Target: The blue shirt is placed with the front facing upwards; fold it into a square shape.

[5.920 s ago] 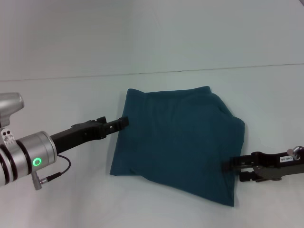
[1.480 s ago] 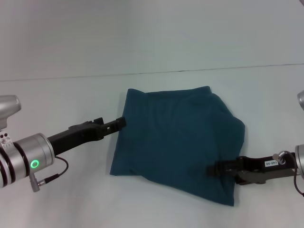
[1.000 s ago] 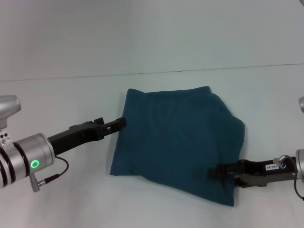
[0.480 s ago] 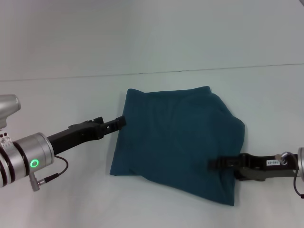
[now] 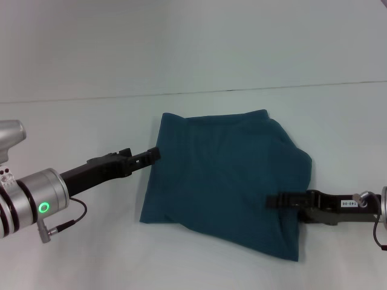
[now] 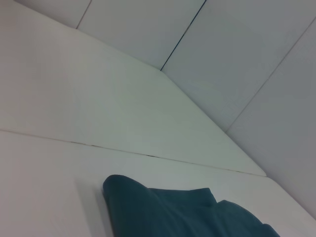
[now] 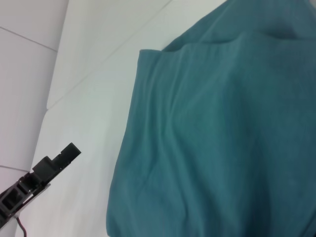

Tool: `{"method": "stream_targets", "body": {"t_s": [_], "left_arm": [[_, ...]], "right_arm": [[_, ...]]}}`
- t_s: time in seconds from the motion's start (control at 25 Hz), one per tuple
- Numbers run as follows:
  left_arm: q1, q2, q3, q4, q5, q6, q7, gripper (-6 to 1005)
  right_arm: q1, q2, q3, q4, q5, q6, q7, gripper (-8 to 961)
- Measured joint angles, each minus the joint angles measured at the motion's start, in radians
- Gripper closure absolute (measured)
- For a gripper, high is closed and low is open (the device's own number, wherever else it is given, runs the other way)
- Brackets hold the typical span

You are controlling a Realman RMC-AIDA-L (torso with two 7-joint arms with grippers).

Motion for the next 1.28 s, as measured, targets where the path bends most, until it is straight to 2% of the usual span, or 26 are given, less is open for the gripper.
{"method": "stream_targets", "body": {"t_s": [0.6,0.88,1.28], "left_arm": [[0.0,-0.002,0.0,-0.001,0.004,-0.001,0.0,87],[-0.003,-0.002,0.0,-0.002,0.003,-0.002,0.0,87],[-0.003,-0.002,0.0,0.0,0.003,-0.002,0.0,88]], "right_arm": [[0.004,0.004,0.012,0.003,0.059,0.021,-0.048,68],[0.003,-0.011,0.005,0.051,0.059,0.051,-0.052,69],[0.007,-0.011,0.006,0.067,0.058,0.074,-0.061,85]]}}
